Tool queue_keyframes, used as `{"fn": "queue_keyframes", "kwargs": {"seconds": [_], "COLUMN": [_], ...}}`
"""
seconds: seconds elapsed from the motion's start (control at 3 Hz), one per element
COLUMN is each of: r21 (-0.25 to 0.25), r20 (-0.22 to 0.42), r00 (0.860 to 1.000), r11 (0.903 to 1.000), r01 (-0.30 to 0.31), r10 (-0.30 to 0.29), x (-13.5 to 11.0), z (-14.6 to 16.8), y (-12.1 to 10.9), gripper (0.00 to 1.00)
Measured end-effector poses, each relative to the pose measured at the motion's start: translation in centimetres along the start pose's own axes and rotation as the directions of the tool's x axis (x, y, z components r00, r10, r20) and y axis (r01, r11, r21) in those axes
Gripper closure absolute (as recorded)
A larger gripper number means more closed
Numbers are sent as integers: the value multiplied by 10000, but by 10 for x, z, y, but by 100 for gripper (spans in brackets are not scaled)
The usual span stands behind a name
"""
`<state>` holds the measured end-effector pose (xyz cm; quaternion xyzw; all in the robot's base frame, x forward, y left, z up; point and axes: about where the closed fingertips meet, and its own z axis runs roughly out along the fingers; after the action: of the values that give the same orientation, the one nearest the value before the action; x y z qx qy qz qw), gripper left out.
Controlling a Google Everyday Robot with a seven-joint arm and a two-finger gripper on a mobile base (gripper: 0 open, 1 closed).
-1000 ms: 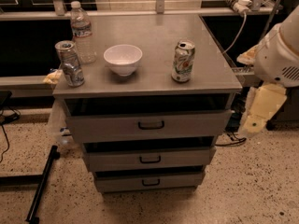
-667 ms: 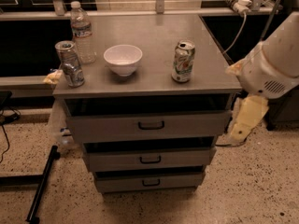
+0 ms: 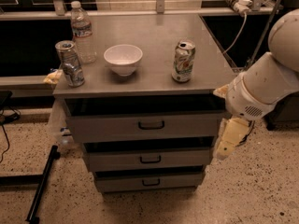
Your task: Open top drawer
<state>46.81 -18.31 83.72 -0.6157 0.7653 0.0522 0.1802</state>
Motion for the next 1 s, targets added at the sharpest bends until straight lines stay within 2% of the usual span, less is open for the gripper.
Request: {"fn": "queue_keyframes", "kwargs": {"seconds": [0.33, 1.0], "r21": [247, 622], "r20": [-31, 678], "r00": [9997, 9953], "r11": [9994, 9960], "r01": [232, 644], "r10": [-232, -686], "x": [14, 24], "z": [19, 76], "y": [2, -17], "gripper": [0, 0]}}
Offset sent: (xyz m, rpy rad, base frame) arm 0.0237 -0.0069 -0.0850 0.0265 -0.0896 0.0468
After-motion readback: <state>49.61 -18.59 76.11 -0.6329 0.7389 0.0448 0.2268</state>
